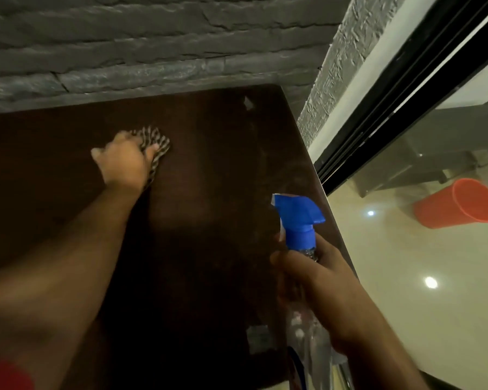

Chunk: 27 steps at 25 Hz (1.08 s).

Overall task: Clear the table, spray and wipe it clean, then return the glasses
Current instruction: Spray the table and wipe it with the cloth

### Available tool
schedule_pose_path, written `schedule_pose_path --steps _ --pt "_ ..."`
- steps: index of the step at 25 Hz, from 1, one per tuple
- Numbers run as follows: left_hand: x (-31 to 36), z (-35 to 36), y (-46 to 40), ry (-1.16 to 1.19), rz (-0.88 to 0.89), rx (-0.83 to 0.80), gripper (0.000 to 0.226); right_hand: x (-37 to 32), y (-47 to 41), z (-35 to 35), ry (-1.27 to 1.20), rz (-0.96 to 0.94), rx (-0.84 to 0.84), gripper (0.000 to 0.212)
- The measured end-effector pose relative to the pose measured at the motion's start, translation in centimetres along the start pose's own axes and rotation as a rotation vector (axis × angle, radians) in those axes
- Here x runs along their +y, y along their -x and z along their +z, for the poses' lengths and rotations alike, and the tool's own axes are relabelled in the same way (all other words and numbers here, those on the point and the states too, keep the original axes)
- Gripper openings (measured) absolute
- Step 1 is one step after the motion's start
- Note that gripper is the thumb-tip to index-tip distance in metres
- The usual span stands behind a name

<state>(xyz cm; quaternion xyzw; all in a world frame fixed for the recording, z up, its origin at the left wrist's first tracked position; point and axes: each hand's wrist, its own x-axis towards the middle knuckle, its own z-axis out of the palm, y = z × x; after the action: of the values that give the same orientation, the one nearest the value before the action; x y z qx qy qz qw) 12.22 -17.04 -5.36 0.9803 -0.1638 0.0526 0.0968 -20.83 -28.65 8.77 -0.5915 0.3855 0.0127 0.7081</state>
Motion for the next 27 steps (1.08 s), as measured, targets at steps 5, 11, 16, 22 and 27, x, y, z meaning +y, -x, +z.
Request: schedule_pose_path --steps 5,11,16,22,27 --pt "7.8 -1.5 17.1 0.172 0.527 -0.255 0.027 1.0 1.3 0.5 -0.027 0.017 -0.037 0.013" --pt "-3.9 -1.1 15.3 0.032 0.38 -0.027 0.036 1.2 1.5 1.3 -0.042 0.079 -0.091 0.022" --pt "-13.0 -1.0 6.8 -0.123 -0.292 0.099 0.038 1.2 0.1 2.9 0.004 0.098 -0.101 0.053" --pt "-4.2 0.2 -0.1 0.043 -0.205 0.006 0.037 -0.8 -2.6 5.8 -0.005 0.039 -0.143 0.046" --pt "4.1 0.2 6.5 0.171 0.507 -0.154 0.026 -4.1 -5.6 7.9 -0.053 0.017 -0.141 0.037"
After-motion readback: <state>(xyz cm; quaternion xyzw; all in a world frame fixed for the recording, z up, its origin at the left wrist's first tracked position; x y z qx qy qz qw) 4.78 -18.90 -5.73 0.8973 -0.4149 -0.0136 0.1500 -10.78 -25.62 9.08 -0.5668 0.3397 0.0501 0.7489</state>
